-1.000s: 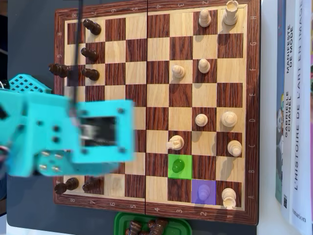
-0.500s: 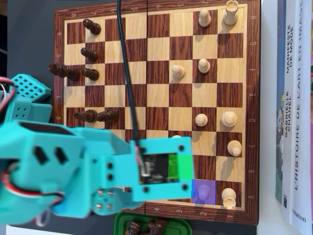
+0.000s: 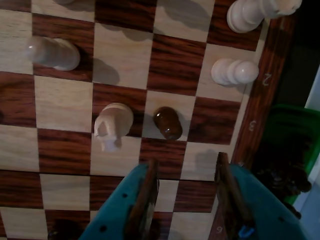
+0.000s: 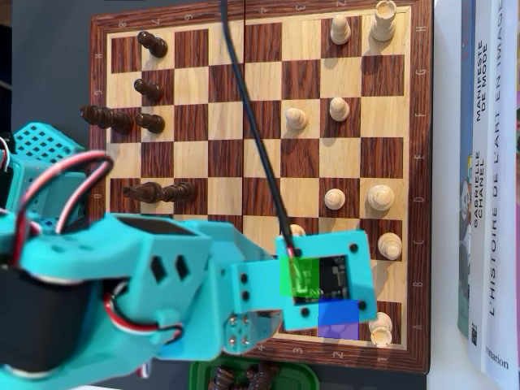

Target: Play chess

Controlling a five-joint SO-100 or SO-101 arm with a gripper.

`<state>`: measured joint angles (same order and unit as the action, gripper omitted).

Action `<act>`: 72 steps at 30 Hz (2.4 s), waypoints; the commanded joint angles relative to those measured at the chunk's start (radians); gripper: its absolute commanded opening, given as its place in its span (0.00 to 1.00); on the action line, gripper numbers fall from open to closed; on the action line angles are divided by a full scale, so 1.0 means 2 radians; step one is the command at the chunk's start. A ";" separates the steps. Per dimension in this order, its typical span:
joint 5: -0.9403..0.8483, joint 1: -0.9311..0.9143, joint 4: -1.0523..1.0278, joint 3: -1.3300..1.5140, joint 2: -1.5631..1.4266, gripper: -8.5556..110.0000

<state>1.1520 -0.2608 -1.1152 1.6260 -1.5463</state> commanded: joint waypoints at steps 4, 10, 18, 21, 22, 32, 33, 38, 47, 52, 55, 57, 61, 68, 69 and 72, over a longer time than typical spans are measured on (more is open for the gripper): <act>-0.004 0.005 0.000 -0.029 0.012 0.21; -0.004 0.015 0.001 -0.049 0.035 0.21; -0.004 0.016 0.001 -0.061 0.054 0.21; -0.004 0.015 0.001 -0.061 0.054 0.21; -0.004 0.015 0.001 -0.061 0.054 0.21; -0.004 0.015 0.002 -0.061 0.054 0.21; -0.004 0.015 0.002 -0.061 0.054 0.21; -0.004 0.014 0.005 -0.061 0.054 0.21; -0.004 0.014 0.005 -0.061 0.055 0.21; -0.004 0.014 0.006 -0.061 0.055 0.21; -0.004 0.013 0.006 -0.061 0.055 0.21; -0.004 0.013 0.006 -0.061 0.057 0.21; -0.004 0.013 0.006 -0.078 0.087 0.21; -0.005 0.011 0.001 -0.097 0.100 0.21; -0.005 0.010 0.001 -0.097 0.100 0.21; -0.005 0.003 0.000 -0.094 0.100 0.21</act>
<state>1.1459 -0.2316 -1.1137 1.4880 -1.3392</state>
